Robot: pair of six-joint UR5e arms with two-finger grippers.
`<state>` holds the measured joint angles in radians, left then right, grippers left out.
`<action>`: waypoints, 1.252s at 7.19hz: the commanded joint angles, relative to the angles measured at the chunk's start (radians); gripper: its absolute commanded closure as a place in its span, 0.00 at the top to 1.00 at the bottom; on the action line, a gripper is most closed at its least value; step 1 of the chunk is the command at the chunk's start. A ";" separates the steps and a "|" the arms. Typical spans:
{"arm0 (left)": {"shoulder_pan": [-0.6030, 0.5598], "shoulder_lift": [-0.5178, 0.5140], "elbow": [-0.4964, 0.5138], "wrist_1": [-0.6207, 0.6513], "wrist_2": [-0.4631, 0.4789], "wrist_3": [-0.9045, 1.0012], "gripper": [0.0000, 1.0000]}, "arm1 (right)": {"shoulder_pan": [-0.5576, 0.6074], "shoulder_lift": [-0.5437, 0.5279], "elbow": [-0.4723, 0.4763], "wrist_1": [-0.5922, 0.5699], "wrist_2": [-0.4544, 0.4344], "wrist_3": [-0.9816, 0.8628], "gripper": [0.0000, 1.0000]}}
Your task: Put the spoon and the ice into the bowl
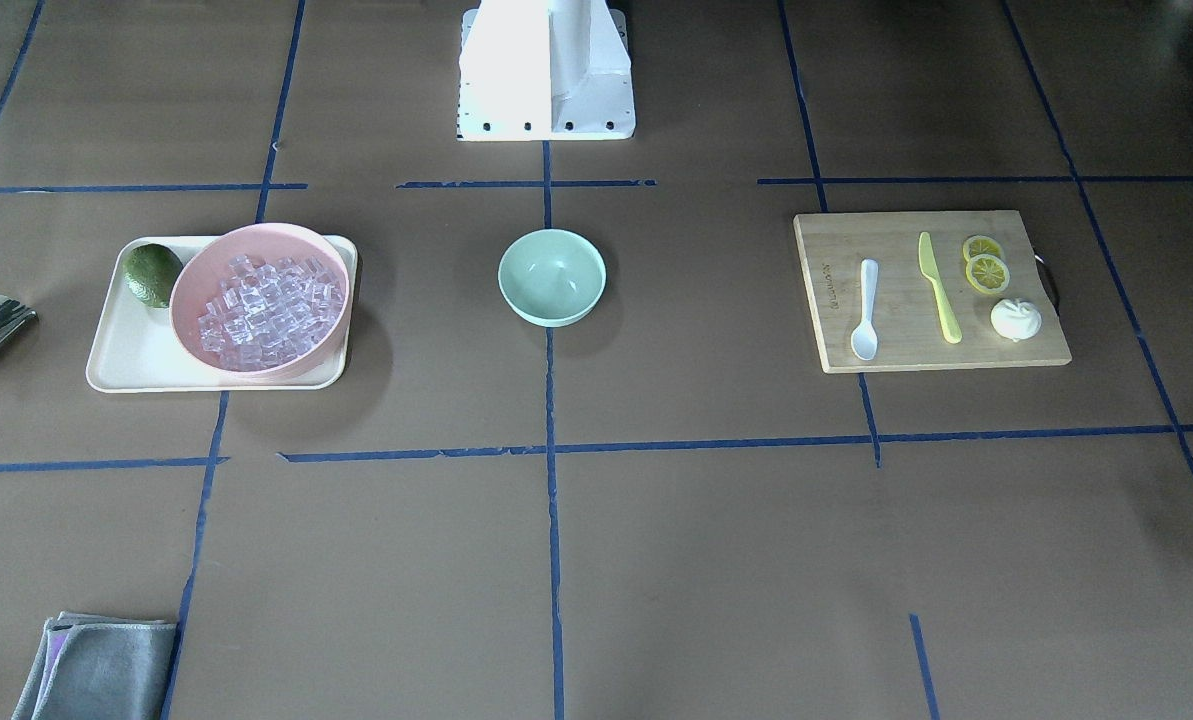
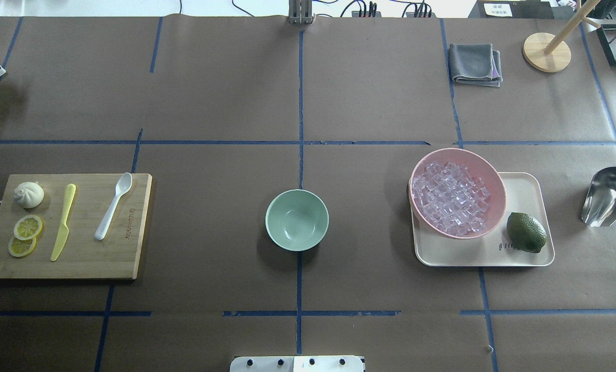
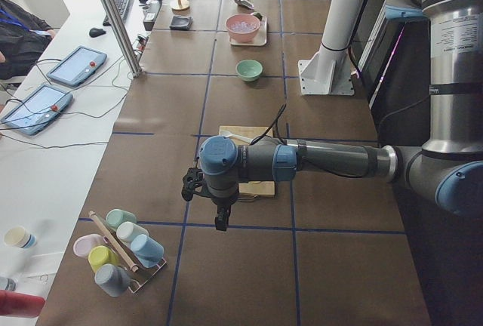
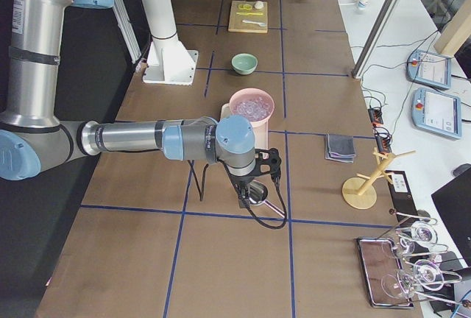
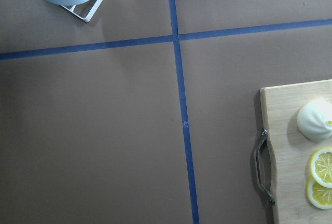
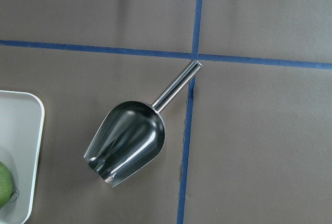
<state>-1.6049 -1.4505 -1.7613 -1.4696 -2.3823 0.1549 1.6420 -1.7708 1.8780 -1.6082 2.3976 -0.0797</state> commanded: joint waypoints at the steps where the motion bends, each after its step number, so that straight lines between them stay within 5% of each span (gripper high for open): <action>1: 0.000 0.001 0.003 -0.005 0.000 0.006 1.00 | -0.007 -0.001 0.000 0.001 0.000 0.001 1.00; 9: 0.034 -0.067 0.011 -0.198 -0.003 -0.126 1.00 | -0.042 0.011 0.000 0.002 -0.003 0.005 1.00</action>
<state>-1.5839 -1.5067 -1.7552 -1.6479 -2.3841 0.0553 1.6043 -1.7610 1.8776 -1.6069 2.3946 -0.0754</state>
